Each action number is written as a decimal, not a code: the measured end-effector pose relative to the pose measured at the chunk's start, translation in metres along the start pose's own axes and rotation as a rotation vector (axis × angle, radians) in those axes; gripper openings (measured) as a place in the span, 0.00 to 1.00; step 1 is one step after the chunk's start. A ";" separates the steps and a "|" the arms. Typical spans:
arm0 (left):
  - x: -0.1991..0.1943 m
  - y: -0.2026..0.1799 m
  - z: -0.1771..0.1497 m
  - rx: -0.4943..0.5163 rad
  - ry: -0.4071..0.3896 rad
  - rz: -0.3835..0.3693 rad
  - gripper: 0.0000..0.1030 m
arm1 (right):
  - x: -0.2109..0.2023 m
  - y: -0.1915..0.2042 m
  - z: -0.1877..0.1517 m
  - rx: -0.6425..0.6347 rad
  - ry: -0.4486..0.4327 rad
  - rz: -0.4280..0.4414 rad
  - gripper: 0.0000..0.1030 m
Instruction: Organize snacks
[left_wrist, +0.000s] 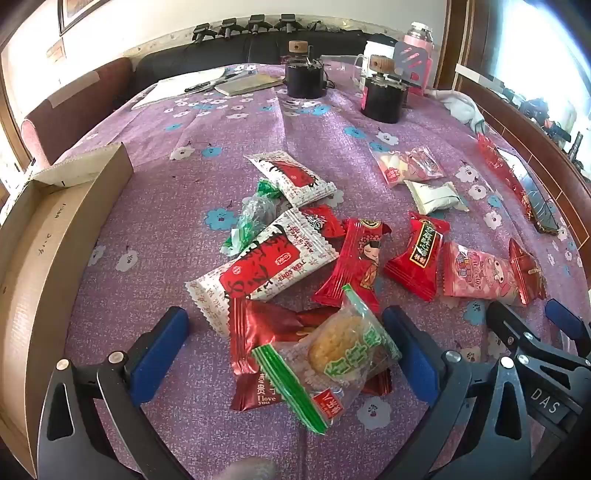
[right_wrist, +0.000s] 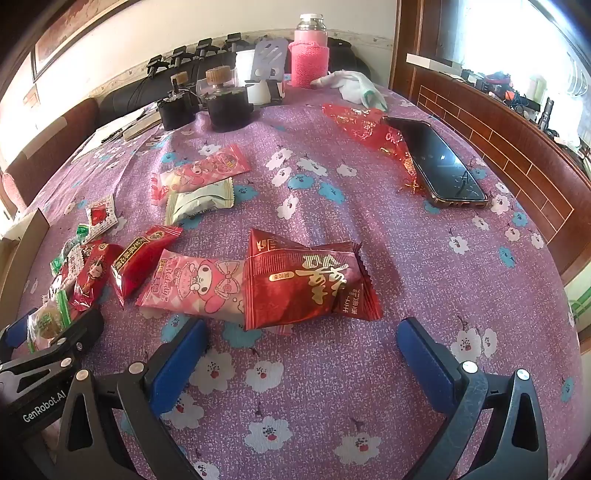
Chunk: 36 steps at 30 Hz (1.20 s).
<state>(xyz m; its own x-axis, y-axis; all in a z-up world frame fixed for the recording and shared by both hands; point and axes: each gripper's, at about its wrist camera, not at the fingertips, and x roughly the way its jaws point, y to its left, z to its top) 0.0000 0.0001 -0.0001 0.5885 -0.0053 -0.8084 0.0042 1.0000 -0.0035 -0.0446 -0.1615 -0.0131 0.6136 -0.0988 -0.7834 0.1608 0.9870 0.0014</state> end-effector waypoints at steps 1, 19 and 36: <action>0.000 0.000 0.000 0.000 0.000 0.000 1.00 | 0.000 0.000 0.000 0.000 0.000 0.001 1.00; 0.000 0.000 0.000 0.004 -0.002 0.005 1.00 | 0.000 0.000 0.000 0.002 0.004 0.002 1.00; -0.009 0.005 -0.010 0.043 0.012 -0.026 1.00 | 0.000 0.000 0.000 0.001 0.005 0.001 1.00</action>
<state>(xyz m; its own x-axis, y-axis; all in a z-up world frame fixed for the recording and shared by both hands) -0.0137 0.0050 0.0012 0.5777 -0.0307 -0.8157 0.0544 0.9985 0.0009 -0.0439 -0.1612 -0.0132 0.6103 -0.0971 -0.7862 0.1609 0.9870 0.0031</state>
